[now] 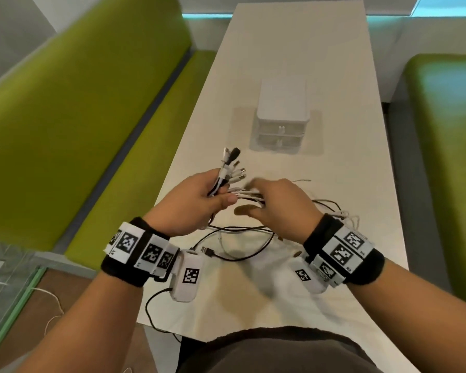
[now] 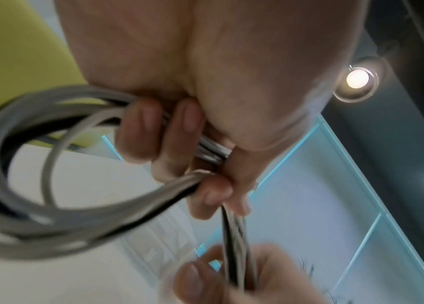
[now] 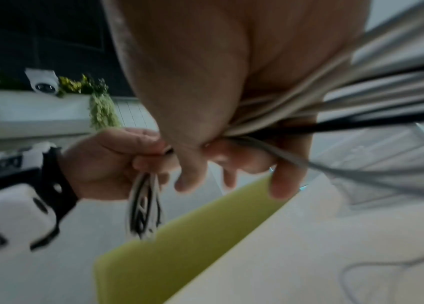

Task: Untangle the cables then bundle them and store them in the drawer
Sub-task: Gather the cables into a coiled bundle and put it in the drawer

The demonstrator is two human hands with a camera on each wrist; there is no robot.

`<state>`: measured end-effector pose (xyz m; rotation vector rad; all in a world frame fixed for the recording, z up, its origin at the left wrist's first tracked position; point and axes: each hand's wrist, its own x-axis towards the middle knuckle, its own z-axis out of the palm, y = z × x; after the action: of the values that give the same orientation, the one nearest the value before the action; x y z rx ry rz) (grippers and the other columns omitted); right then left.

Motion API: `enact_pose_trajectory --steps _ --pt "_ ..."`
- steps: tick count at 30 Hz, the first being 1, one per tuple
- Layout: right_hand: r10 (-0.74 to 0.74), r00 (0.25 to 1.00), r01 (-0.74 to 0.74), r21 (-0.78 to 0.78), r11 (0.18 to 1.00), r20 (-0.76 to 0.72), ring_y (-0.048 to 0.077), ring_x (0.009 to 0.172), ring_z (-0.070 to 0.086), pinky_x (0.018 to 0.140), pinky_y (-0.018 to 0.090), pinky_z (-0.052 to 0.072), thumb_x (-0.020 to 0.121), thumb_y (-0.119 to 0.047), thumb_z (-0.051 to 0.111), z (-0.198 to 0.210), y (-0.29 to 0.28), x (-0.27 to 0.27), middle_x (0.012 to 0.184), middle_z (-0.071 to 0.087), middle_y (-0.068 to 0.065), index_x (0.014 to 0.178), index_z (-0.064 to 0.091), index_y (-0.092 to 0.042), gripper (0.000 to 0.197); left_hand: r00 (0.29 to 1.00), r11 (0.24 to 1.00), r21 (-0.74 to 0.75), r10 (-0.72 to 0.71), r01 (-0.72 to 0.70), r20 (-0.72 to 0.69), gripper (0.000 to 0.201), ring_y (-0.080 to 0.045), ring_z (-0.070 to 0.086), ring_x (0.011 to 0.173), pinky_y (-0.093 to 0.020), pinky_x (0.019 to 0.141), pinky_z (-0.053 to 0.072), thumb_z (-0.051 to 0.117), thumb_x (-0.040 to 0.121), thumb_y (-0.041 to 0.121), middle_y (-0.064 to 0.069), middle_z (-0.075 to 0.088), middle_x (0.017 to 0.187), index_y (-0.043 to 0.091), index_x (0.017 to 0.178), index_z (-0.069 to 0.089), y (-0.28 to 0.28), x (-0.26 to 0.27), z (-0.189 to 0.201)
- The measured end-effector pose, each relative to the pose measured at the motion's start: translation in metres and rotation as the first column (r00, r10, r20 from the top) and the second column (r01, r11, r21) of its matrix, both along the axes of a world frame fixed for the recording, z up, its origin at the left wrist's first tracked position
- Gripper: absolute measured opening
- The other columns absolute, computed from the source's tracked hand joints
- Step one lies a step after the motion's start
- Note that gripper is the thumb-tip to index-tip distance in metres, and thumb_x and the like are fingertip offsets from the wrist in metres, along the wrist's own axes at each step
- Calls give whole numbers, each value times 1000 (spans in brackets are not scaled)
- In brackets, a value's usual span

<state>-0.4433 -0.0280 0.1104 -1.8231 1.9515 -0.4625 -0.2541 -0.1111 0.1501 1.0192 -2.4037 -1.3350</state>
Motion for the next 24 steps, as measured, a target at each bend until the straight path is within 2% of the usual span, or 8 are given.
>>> enact_pose_trajectory --steps 2,4,7,11,15,20,22,24 --pt "23 999 -18 90 996 -48 23 69 61 64 39 48 82 -79 56 -10 2 -16 67 64 0 80 65 -19 61 999 999 -20 49 -49 -16 32 -14 48 64 -35 59 44 67 96 20 15 50 66 42 76 54 -7 12 4" --pt "85 996 -89 146 985 32 24 63 59 65 43 47 76 -89 45 -17 10 -34 62 62 6 70 60 -11 79 993 993 9 118 -118 -28 39 -16 46 63 -36 58 42 67 97 17 13 48 66 47 73 55 -18 28 4" --pt "91 988 -103 90 991 127 16 63 56 68 42 47 88 -82 33 -17 22 -54 64 62 -3 71 57 -16 72 977 978 -25 207 -206 47 38 -17 50 64 -39 63 46 66 97 18 10 50 67 44 72 54 -31 48 -11" --pt "134 986 -133 25 991 -100 16 69 55 68 39 45 101 -66 14 -18 29 -54 72 59 -11 79 45 -38 47 935 968 -153 234 -199 266 12 -19 63 78 -39 69 47 63 98 34 15 63 74 27 88 61 -34 47 -32" --pt "86 958 -64 90 994 -275 24 67 49 61 37 35 108 -50 21 -20 27 -48 64 42 -10 75 39 -35 40 910 901 -337 356 -273 214 41 -16 58 93 -38 81 51 72 86 51 17 53 97 30 119 59 -32 39 -33" --pt "171 918 -170 34 985 -359 28 65 51 58 37 38 107 -49 25 -17 19 -26 65 49 -4 79 53 -23 47 985 920 -391 61 7 160 74 -9 61 104 -31 86 50 72 73 69 14 59 128 35 135 50 -1 -2 -33" --pt "189 950 -203 -34 978 -249 29 70 60 60 38 42 107 -49 29 -9 16 -24 75 65 1 91 64 -27 44 967 933 -331 -55 138 250 83 -13 62 95 -36 81 50 64 72 75 9 62 117 26 137 47 10 -18 -45" --pt "206 971 -213 -48 976 -120 22 74 63 64 37 43 106 -50 34 -3 14 -26 79 70 -3 108 71 -33 41 965 958 -238 -101 160 241 62 -8 58 79 -35 71 46 68 83 61 10 61 99 22 127 48 15 -25 -54"
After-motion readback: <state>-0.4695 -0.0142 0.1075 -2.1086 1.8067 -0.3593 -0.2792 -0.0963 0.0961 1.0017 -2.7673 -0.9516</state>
